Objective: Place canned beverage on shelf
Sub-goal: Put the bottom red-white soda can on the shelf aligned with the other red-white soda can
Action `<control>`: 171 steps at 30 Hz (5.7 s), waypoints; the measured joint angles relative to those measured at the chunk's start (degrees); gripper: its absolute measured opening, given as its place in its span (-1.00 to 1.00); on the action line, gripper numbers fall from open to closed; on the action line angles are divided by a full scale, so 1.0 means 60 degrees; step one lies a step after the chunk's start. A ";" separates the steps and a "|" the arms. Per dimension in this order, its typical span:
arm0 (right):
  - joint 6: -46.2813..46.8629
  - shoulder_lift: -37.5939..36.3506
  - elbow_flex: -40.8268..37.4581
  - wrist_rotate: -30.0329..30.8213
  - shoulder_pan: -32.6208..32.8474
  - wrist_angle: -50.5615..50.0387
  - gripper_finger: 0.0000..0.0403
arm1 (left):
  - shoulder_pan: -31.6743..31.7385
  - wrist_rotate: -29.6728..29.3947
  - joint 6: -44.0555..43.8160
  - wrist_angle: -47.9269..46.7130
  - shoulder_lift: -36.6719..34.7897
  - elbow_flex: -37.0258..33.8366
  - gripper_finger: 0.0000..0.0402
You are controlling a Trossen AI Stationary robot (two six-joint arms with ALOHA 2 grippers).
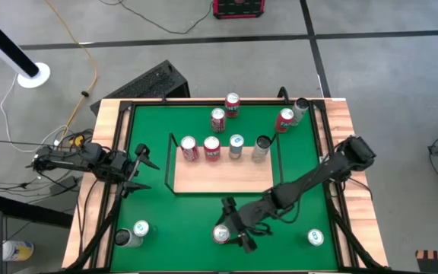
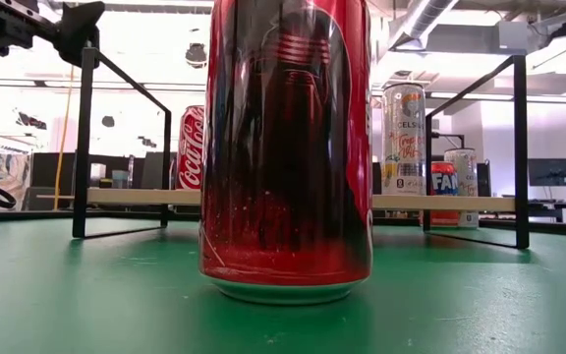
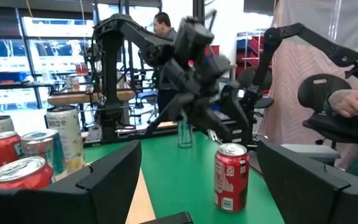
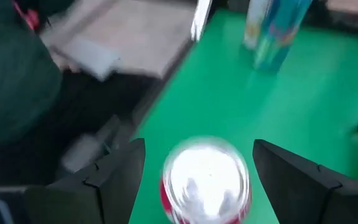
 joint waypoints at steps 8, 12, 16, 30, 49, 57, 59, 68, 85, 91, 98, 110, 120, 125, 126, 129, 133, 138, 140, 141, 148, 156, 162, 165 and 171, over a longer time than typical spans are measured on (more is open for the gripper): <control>-0.0019 0.0593 -0.0022 -0.0065 -0.0098 0.0221 0.60 | 0.0000 0.0006 0.0069 -0.0024 0.0000 0.0000 0.53; 0.0041 0.0653 -0.0020 -0.0055 -0.0083 0.0183 0.60 | 0.0000 0.0007 0.0025 -0.0035 0.0000 0.0000 0.53; 0.0159 0.0701 -0.0020 -0.0054 -0.0079 0.0051 0.60 | 0.0000 0.0143 0.0008 -0.0053 0.0000 0.0000 0.53; -0.0139 0.0924 0.0002 -0.0027 -0.0168 -0.0270 0.60 | 0.0000 0.0255 0.0012 -0.0101 0.0000 0.0000 0.53; -0.0790 0.0644 -0.0049 0.0198 -0.0489 -0.0146 0.42 | 0.0000 0.0248 0.0002 -0.0213 -0.0004 0.0000 0.53; -0.0950 0.0250 -0.0075 0.0281 -0.1351 0.0034 0.42 | 0.0000 0.0288 0.0012 -0.0235 -0.0004 0.0000 0.53; -0.1000 0.0207 -0.0037 0.0278 -0.1653 0.0293 0.42 | 0.0000 0.0308 0.0004 -0.0279 -0.0004 0.0000 0.53; -0.0779 0.0127 0.0631 0.0314 -0.2727 0.0104 0.42 | 0.0000 0.0328 0.0022 -0.0403 -0.0004 0.0000 0.53; 0.0048 0.0312 0.0690 0.0489 -0.3857 -0.0162 0.45 | 0.0000 0.0328 0.0026 -0.0610 -0.0004 0.0000 0.53; -0.0002 0.0312 0.0697 0.0482 -0.3842 -0.0100 0.57 | 0.0000 0.0328 0.0026 -0.0617 -0.0004 0.0000 0.53; -0.0461 0.0288 0.0697 0.0478 -0.3853 -0.0054 0.60 | 0.0000 0.0328 0.0028 -0.0621 -0.0004 0.0000 0.53; -0.0425 -0.1166 0.1007 0.1795 -0.2735 -0.2850 0.54 | 0.0000 0.0331 0.0033 -0.0671 -0.0004 0.0000 0.53; 0.0136 0.0119 0.0723 0.3640 -0.2119 -0.3178 -0.06 | 0.0000 0.0285 0.0090 -0.0683 -0.0004 0.0000 0.53; 0.0472 0.0345 0.0709 0.4042 -0.2209 -0.3438 -0.67 | 0.0004 0.0280 0.0055 -0.0680 -0.0004 0.0000 0.53; 0.0532 0.0344 0.0708 0.4130 -0.2244 -0.3422 -0.79 | 0.0000 0.0263 0.0059 -0.0676 -0.0004 0.0000 0.53; 0.0587 0.0334 0.0716 0.4310 -0.2362 -0.3265 -0.91 | 0.0004 0.0244 0.0098 -0.0672 -0.0004 0.0000 0.53; 0.0580 0.0334 0.0716 0.4272 -0.2495 -0.2805 -0.85 | 0.0002 0.0244 0.0099 -0.0669 -0.0004 0.0000 0.53; 0.0658 0.0334 0.0716 0.4004 -0.2520 -0.2706 -0.92 | 0.0002 0.0242 0.0092 -0.0691 -0.0004 0.0000 0.53; 0.0787 0.0334 0.0716 0.3979 -0.2484 -0.2693 -0.92 | 0.0003 0.0240 0.0096 -0.0709 -0.0003 0.0000 0.53; 0.0791 0.0334 0.0716 0.3979 -0.2462 -0.2669 -0.92 | 0.0004 0.0240 0.0107 -0.0709 -0.0004 0.0000 0.53; 0.0496 0.0724 0.0688 0.3915 -0.2486 -0.1841 -0.88 | 0.0000 0.0235 0.0114 -0.0716 -0.0003 0.0000 0.53; 0.0137 0.1422 0.0760 0.3549 -0.2740 -0.0563 -0.89 | 0.0000 0.0226 0.0110 -0.0773 0.0060 0.0001 0.53; 0.0119 0.1444 0.0752 0.2805 -0.2859 -0.0277 -0.90 | 0.0000 0.0229 0.0110 -0.0792 0.0062 0.0000 0.53; 0.0106 0.1446 0.0745 0.2690 -0.2753 -0.0115 -0.90 | 0.0002 0.0227 0.0114 -0.0807 0.0062 0.0000 0.53; -0.0098 0.1408 0.0745 0.2561 -0.2518 0.0534 -0.90 | 0.0000 0.0229 0.0143 -0.0807 0.0062 0.0000 0.53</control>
